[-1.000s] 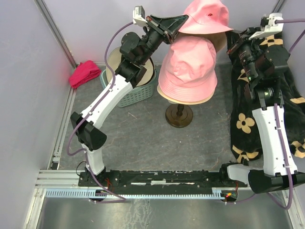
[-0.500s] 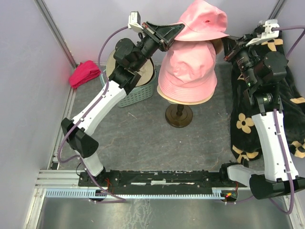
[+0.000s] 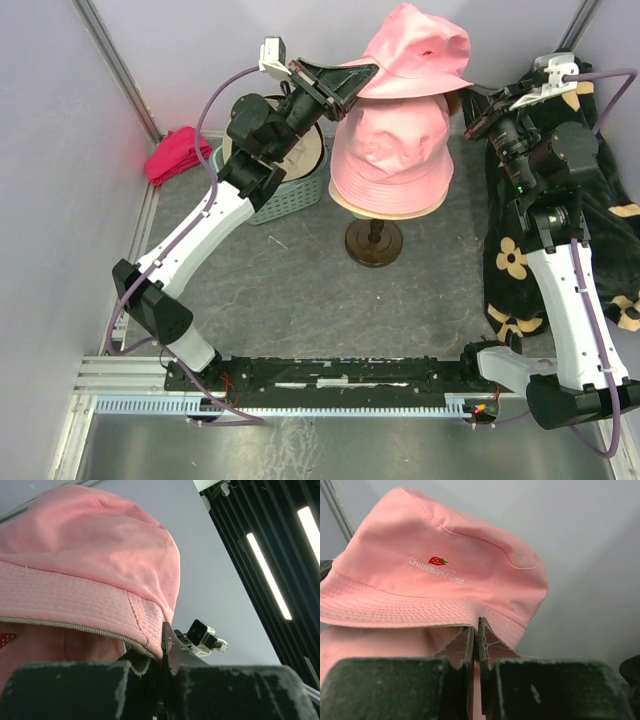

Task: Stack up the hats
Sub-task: Stack the hat on the hat.

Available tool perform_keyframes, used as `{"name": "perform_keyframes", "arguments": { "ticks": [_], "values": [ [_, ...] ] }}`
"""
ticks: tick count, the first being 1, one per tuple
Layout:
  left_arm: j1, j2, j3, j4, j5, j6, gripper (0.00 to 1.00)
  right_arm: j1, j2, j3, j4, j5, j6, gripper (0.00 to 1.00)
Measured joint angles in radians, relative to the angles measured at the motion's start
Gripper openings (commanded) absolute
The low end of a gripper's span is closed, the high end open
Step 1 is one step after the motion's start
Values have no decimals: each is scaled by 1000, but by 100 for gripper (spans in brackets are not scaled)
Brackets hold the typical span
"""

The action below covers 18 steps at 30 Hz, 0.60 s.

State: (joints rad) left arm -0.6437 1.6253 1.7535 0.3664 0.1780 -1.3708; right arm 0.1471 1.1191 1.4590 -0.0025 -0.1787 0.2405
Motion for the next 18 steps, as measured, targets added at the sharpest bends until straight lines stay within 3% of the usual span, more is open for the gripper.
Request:
{"name": "perform_keyframes", "arguments": {
  "ticks": [18],
  "values": [
    [-15,-123,-235,123,-5,21,3,17,-79,-134,79,-41,-14,3]
  ]
}}
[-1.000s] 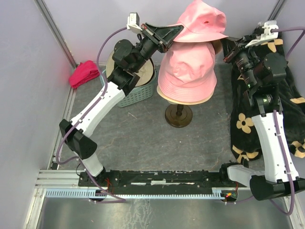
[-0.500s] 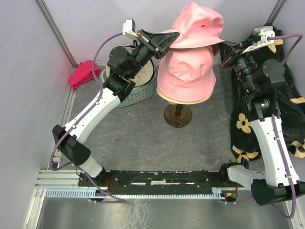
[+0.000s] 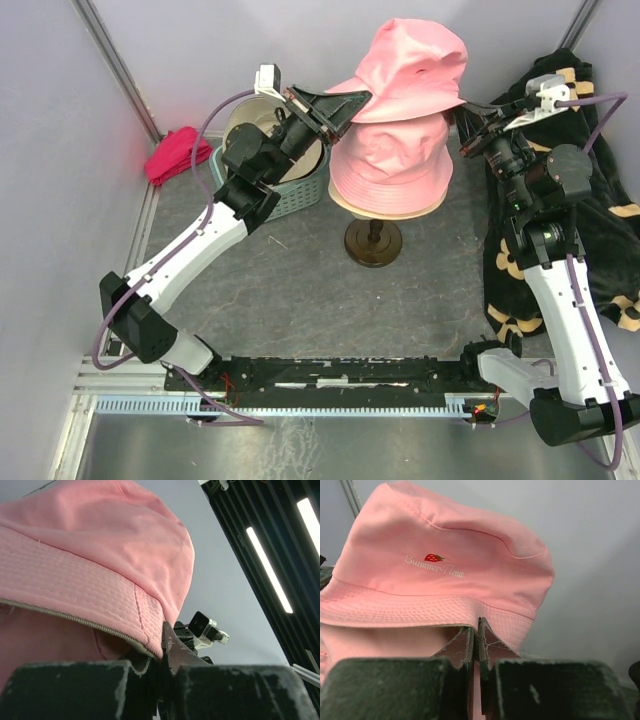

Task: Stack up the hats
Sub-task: Stack the hat on the hat.

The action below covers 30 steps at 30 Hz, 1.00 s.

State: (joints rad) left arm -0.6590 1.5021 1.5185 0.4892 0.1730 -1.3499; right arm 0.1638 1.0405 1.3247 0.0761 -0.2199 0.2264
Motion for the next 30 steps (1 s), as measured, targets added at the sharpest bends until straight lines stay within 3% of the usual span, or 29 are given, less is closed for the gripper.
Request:
{"name": "perform_keyframes", "arguments": {
  "ticks": [16,30],
  "values": [
    [-106,-142,-237,114,-195,0,3,10,-71,-72,37,-50,0,4],
    [-165,-184,-322,169,-303,6,3,13,-110,-119,67,-55,0,6]
  ]
}}
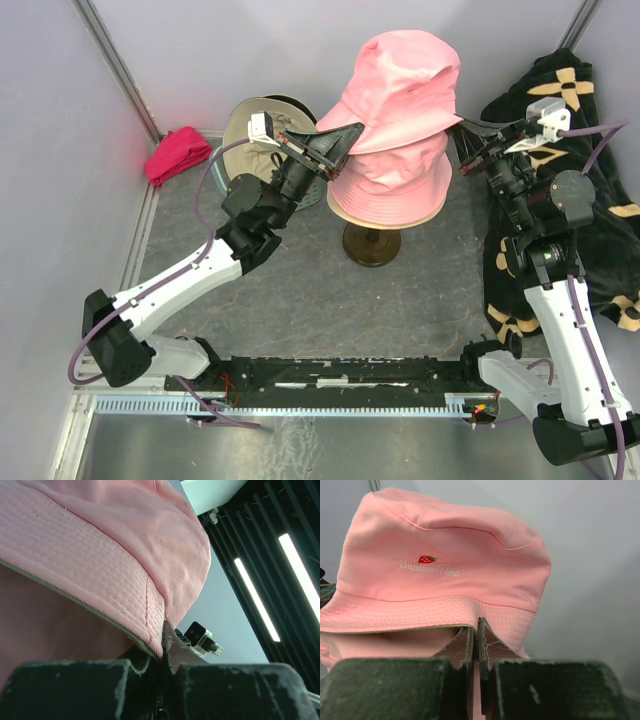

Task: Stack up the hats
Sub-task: Stack the hat on the hat.

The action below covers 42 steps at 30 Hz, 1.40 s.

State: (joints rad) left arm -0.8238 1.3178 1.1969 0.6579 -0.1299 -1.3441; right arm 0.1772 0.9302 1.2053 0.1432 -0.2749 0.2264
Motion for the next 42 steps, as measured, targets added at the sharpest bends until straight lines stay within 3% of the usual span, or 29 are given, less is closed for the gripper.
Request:
{"name": "perform_keyframes", "arguments": {
  "ticks": [10,15,23,29,32,36,42],
  "values": [
    [0,-10,-33,-6,0,1,3,0,-47,-75,22,23,6,15],
    [0,-25,-45,-10,0,8,3,0,-76,-110,29,51,13,25],
    [31,-69,-45,-7,-26,17,3,-64,-132,-147,39,285,12,34],
    [34,-74,-45,4,-23,18,3,-64,-188,-187,18,368,54,45],
    [34,-71,-45,3,-14,18,3,-64,-196,-187,-13,394,126,55],
    [34,-60,-44,0,10,18,3,-64,-171,-160,-95,420,341,68],
    [34,-33,-29,-8,36,18,3,-67,-113,-153,-150,416,723,70]
  ]
}}
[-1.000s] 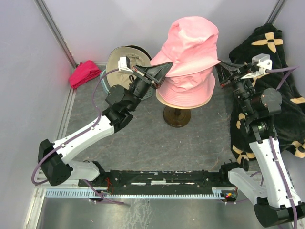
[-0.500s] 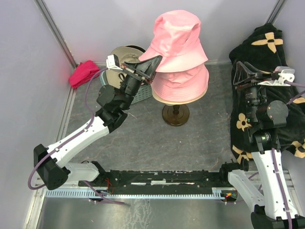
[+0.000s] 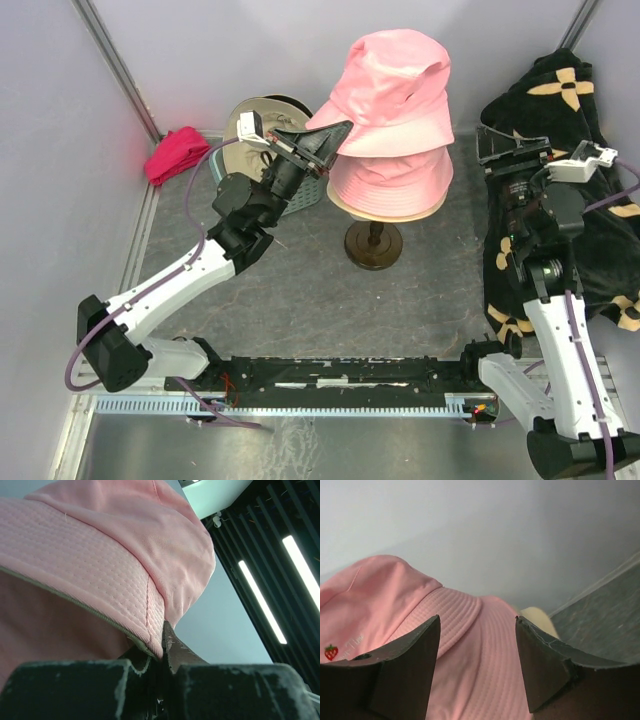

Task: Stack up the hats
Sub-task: Stack the hat on the hat.

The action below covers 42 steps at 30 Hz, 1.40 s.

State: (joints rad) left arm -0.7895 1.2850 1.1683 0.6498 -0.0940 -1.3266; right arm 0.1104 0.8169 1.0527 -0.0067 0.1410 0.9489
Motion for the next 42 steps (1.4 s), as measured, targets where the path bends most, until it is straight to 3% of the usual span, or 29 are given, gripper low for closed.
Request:
{"name": "perform_keyframes", "arguments": {
  "ticks": [7,16,27,42],
  "values": [
    [0,11,23,-17,30,0,3,-29,55,-78,74,-71,467,69],
    [0,27,50,-31,64,0,3,-40,144,-130,249,-161,759,68],
    [0,34,56,-42,95,0,3,-40,152,-140,344,-247,921,68],
    [0,46,56,-40,100,-1,3,-38,84,-191,336,-298,966,66]
  ]
}}
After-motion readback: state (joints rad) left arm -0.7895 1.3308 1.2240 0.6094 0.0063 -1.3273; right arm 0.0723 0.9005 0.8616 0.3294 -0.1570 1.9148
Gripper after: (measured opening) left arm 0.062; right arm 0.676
